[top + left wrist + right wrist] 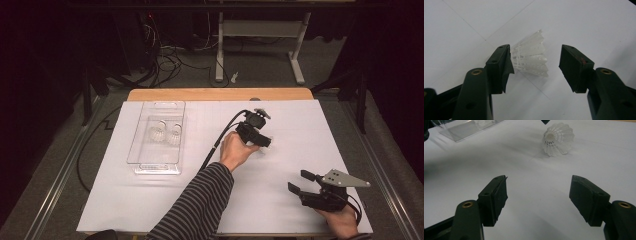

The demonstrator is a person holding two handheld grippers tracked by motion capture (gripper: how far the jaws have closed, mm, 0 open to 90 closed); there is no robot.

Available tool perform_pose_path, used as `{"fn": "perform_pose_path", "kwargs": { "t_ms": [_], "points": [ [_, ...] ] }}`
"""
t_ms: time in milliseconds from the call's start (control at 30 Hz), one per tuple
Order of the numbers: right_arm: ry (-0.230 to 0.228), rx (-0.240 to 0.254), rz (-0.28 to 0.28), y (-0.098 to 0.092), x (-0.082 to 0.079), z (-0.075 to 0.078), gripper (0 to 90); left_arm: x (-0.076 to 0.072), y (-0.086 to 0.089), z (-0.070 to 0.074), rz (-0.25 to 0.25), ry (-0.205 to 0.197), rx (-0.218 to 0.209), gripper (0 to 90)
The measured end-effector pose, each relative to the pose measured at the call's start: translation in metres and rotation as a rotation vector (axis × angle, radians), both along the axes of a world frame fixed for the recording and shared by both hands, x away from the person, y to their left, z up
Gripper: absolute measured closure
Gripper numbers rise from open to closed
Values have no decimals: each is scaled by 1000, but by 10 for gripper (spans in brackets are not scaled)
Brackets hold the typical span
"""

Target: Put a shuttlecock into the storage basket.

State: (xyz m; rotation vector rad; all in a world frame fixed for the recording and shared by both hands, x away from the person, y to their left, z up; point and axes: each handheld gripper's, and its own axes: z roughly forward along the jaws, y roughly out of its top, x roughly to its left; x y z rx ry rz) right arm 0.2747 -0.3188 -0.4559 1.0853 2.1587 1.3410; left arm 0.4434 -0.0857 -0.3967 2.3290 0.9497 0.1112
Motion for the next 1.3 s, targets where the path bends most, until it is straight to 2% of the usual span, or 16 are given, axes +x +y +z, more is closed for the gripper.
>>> {"fn": "perform_pose_path", "kwargs": {
  "t_ms": [133, 367, 767, 1300],
  "points": [
    [-1, 0, 2, 0, 0, 0, 311, 1, -4, -4, 8, 1, 19, 423],
    [1, 0, 2, 0, 0, 0, 311, 3, -7, -11, 21, 23, 56, 415],
    [3, 0, 3, 0, 0, 0, 311, 5, -10, -21, 31, 60, 96, 411],
    [2, -4, 6, 0, 0, 0, 311, 4, -2, -27, 25, 102, 91, 554]
  ]
}}
